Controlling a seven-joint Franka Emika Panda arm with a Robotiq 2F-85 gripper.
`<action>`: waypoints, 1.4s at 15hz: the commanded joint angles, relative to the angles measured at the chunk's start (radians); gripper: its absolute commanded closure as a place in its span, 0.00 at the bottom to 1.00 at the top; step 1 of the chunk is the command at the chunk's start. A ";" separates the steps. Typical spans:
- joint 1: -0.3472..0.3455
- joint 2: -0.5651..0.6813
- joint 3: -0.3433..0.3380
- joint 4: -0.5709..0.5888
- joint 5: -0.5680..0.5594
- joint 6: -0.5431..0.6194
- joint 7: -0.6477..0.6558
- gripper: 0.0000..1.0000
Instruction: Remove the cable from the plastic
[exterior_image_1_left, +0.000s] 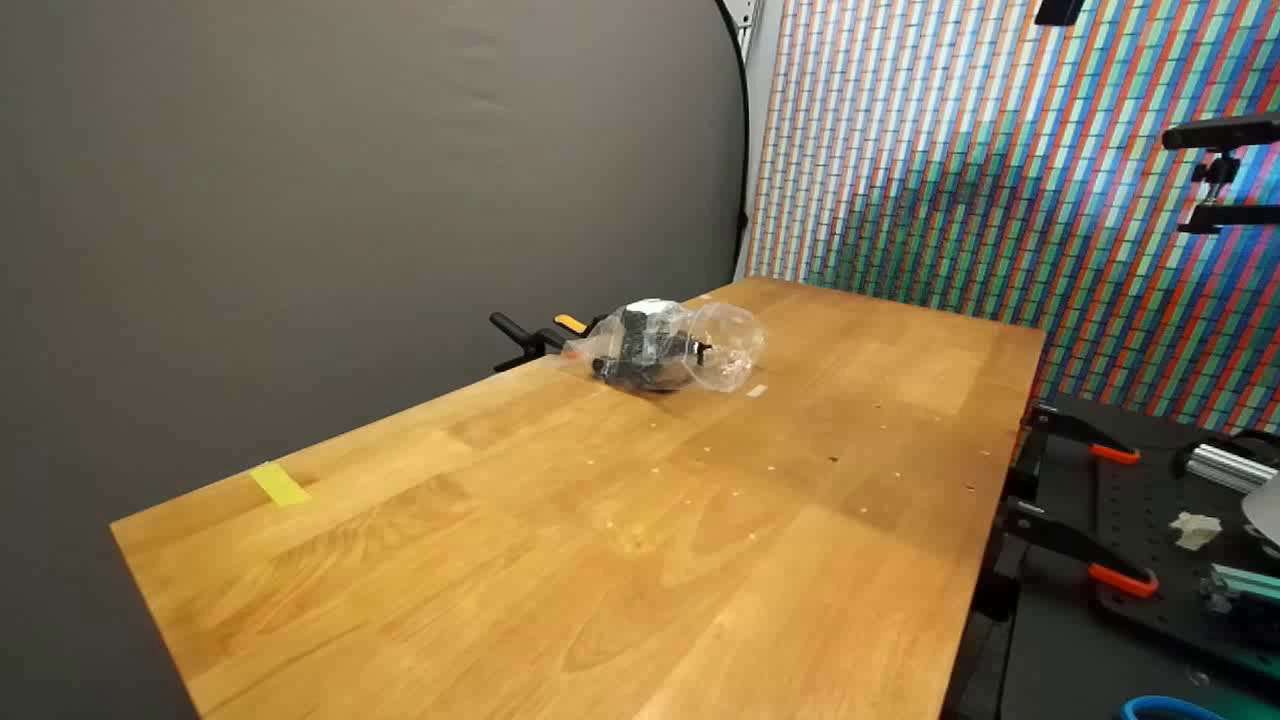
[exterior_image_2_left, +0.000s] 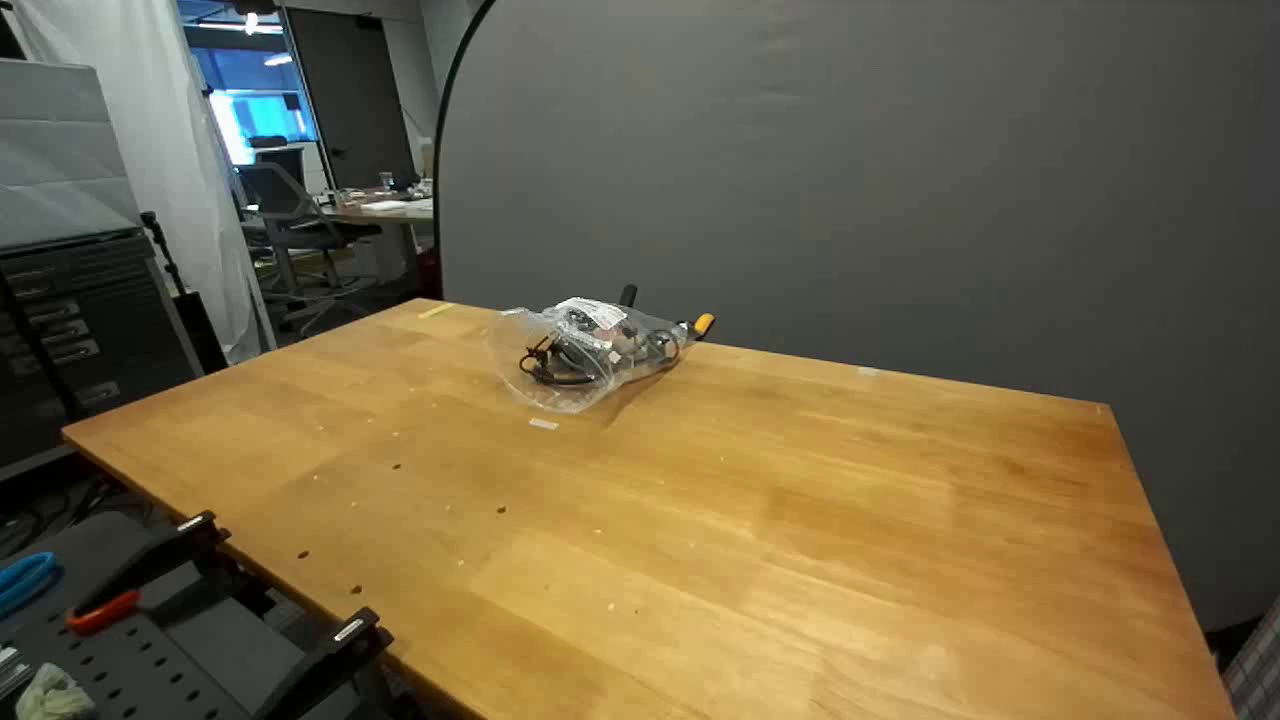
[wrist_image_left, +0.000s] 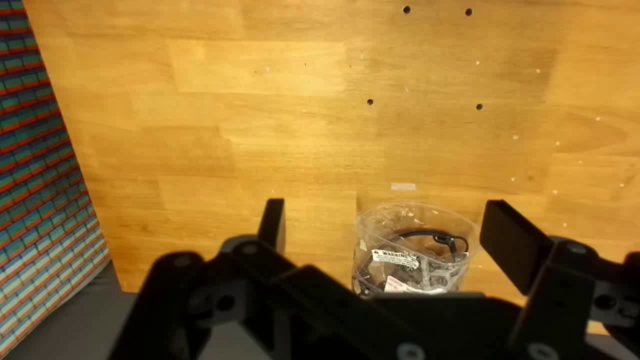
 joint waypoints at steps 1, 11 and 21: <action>0.003 0.001 -0.002 0.006 -0.002 -0.003 0.002 0.00; 0.006 0.041 0.003 -0.021 0.007 0.028 0.021 0.00; 0.051 0.301 0.105 -0.099 0.037 0.280 0.171 0.00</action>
